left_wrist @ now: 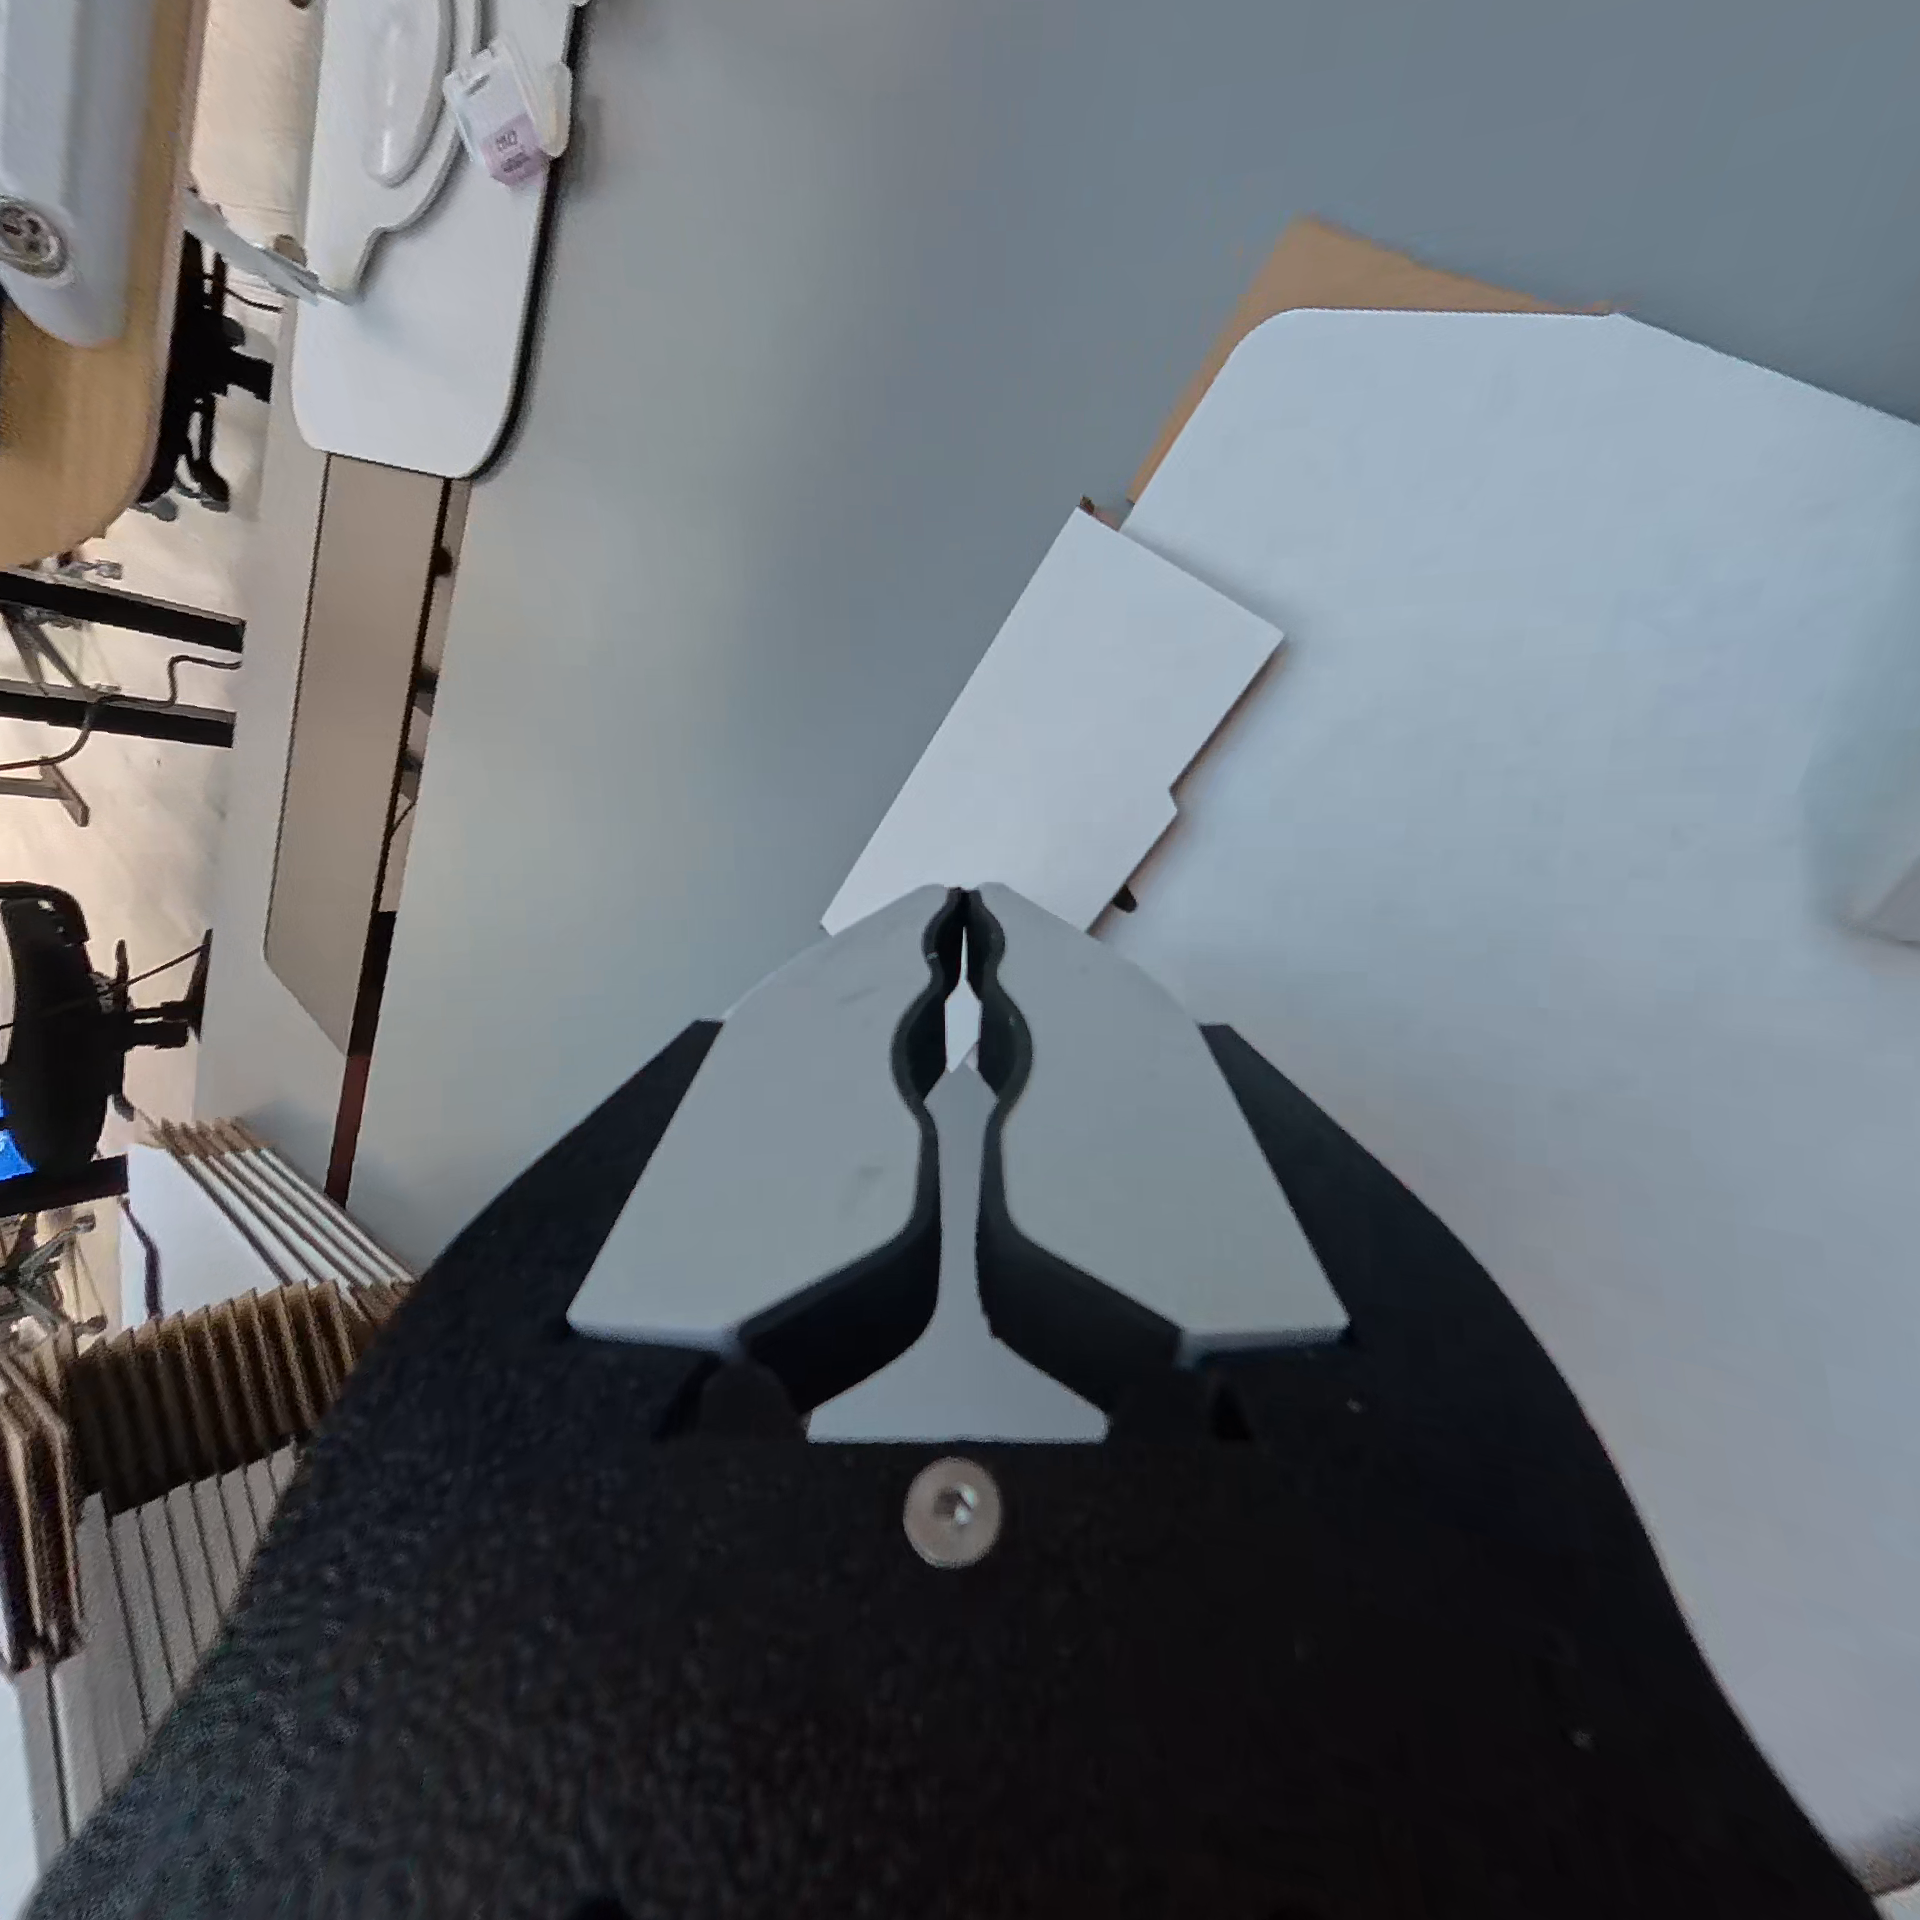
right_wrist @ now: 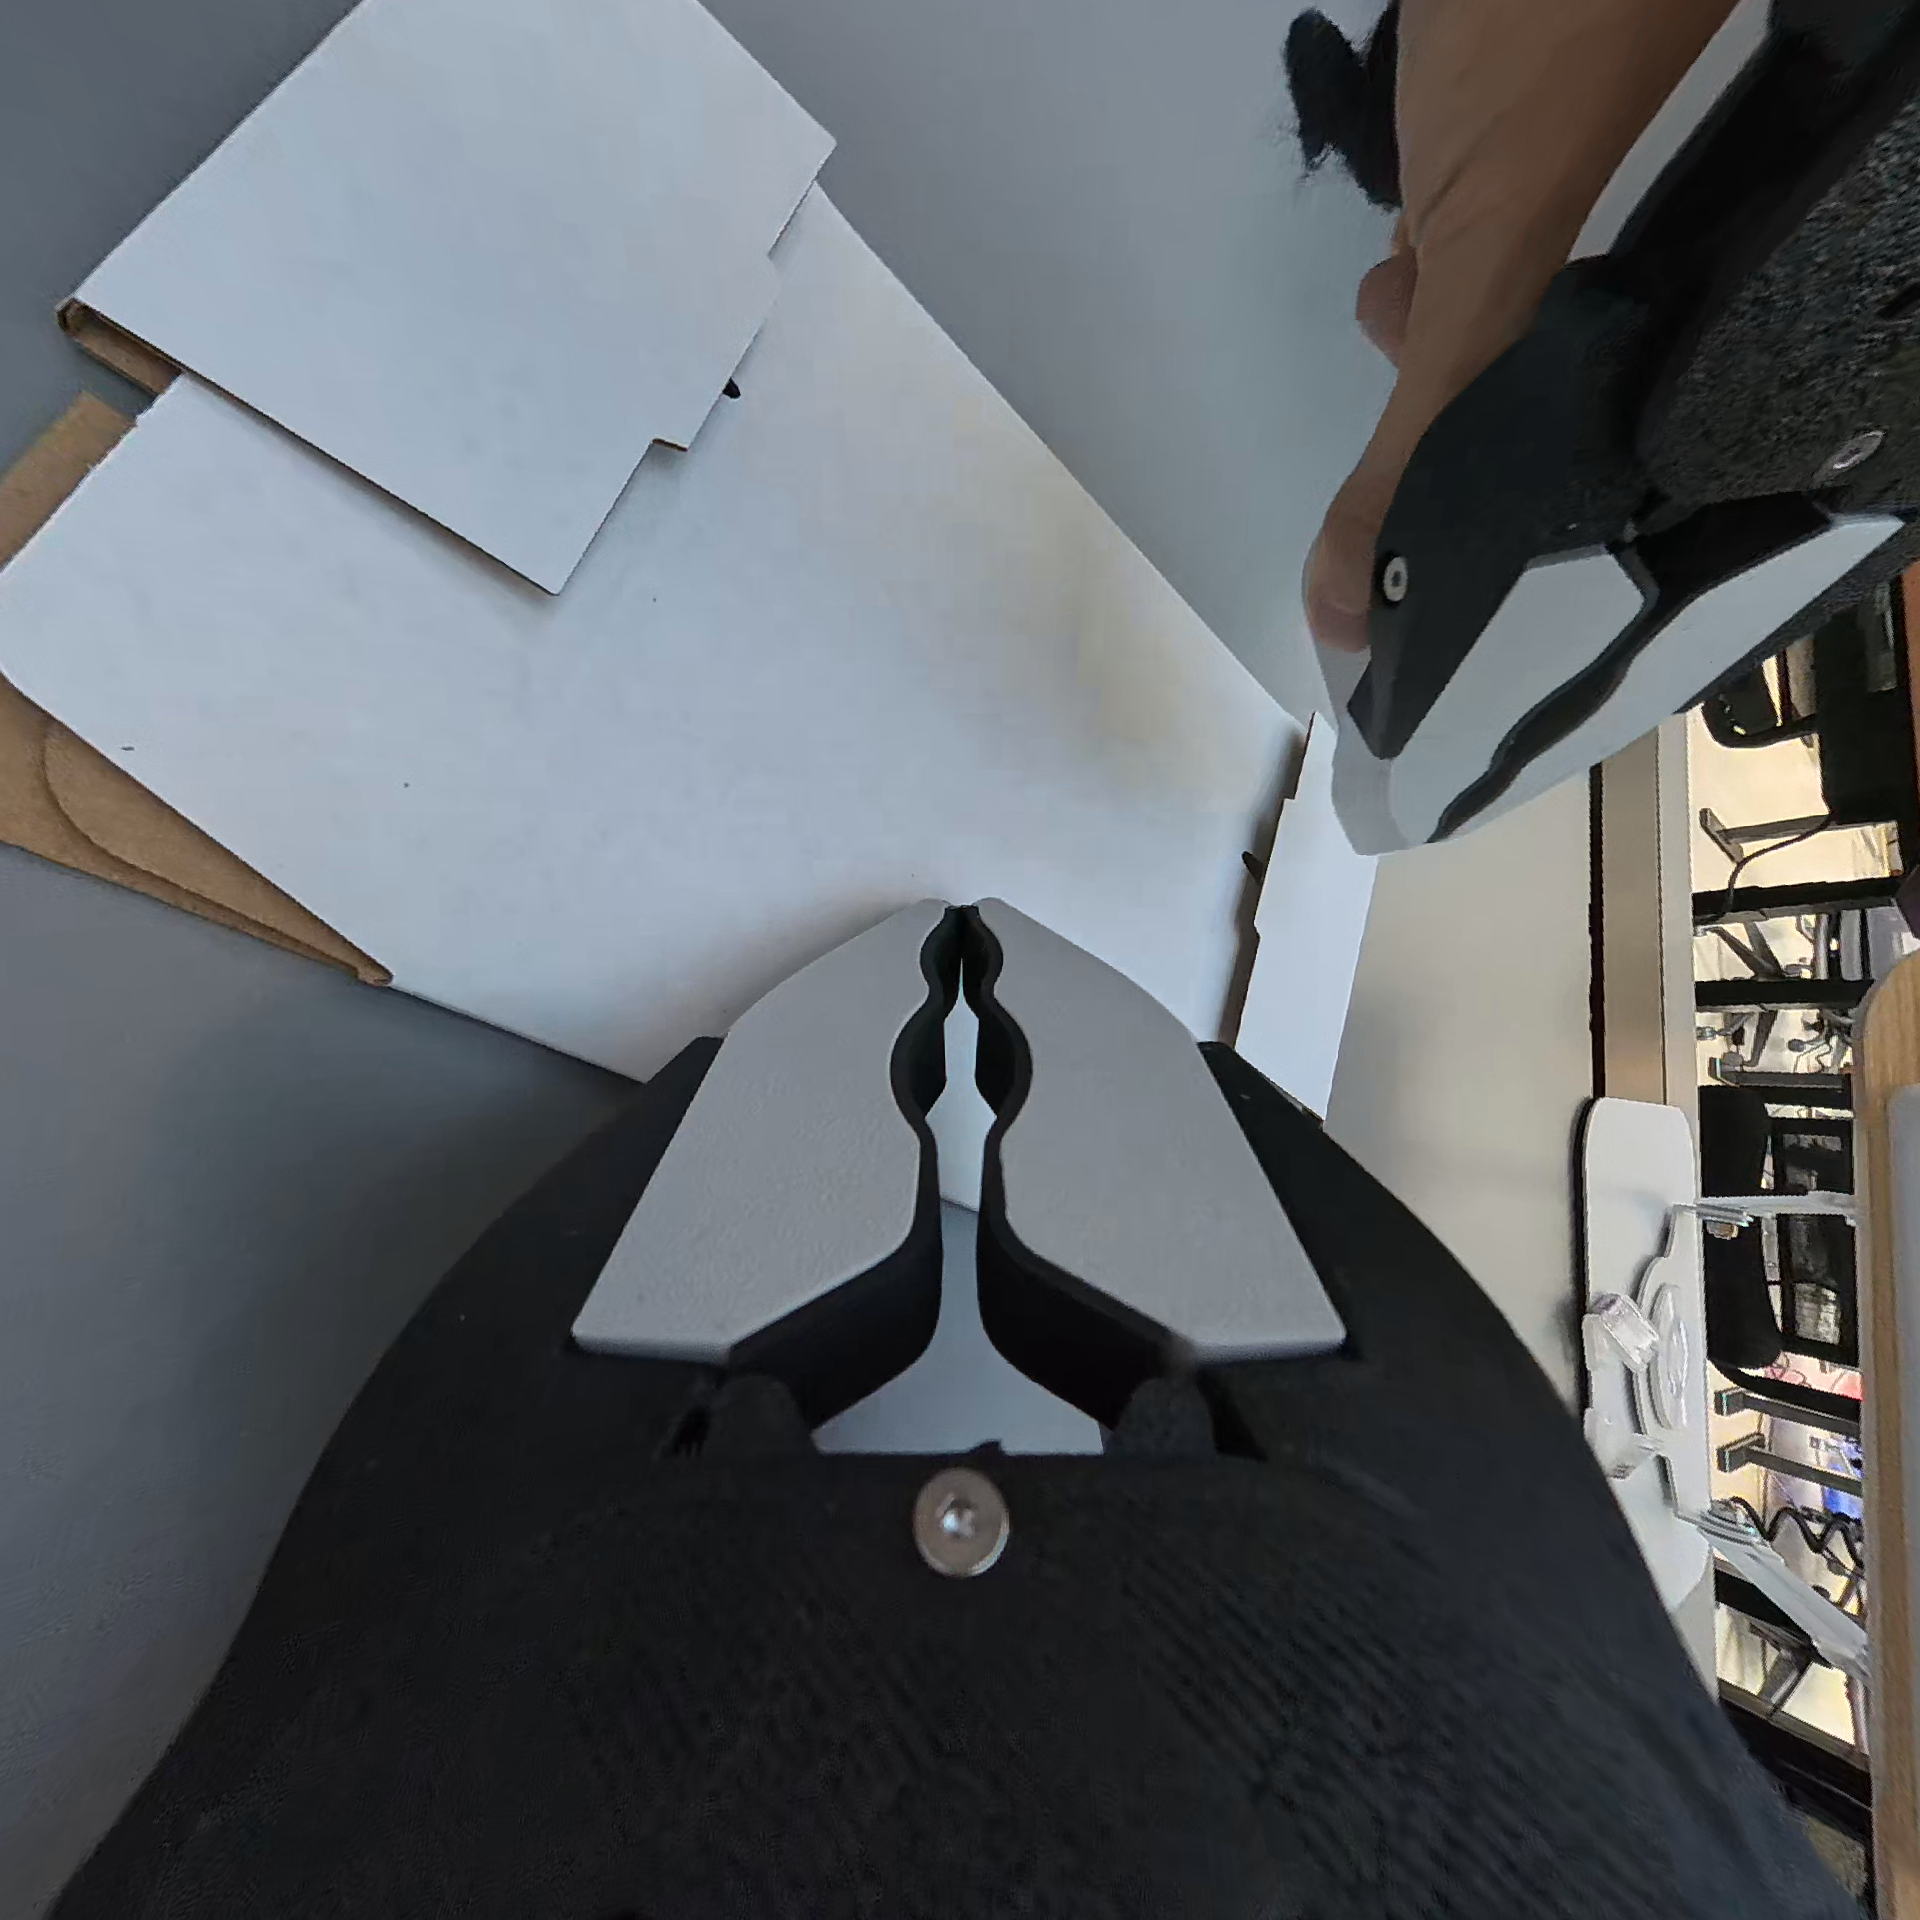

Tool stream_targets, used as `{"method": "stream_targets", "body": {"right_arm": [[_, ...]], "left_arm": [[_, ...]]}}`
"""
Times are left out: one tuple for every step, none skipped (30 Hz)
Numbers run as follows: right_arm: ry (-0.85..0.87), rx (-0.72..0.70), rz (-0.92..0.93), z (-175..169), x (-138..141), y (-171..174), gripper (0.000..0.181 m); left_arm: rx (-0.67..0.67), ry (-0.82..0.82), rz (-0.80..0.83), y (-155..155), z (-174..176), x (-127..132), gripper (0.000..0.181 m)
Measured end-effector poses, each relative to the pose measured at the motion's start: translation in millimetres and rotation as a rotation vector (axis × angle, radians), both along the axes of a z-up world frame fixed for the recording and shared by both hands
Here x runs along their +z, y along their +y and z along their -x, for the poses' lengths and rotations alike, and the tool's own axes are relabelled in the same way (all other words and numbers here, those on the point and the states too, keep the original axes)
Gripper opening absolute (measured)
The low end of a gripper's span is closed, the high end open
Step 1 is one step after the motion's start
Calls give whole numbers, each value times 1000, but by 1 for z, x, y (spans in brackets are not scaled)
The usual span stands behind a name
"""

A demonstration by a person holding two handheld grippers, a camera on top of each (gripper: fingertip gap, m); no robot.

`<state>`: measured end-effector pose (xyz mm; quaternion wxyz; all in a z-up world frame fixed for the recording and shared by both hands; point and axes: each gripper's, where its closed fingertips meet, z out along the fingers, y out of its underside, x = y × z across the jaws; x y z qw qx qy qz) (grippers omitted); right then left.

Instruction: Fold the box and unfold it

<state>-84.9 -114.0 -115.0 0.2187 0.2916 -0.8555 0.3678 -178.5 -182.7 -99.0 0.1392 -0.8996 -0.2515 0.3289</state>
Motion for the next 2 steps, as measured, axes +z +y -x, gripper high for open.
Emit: {"method": "stream_targets", "body": {"right_arm": [[19,4,1,0,0,0,0],[43,11,5,0,0,0,0]], "left_arm": [[-22,-32,-6,3,-1,0,0],[-39,-55,-17,4,-3,2,0]]}}
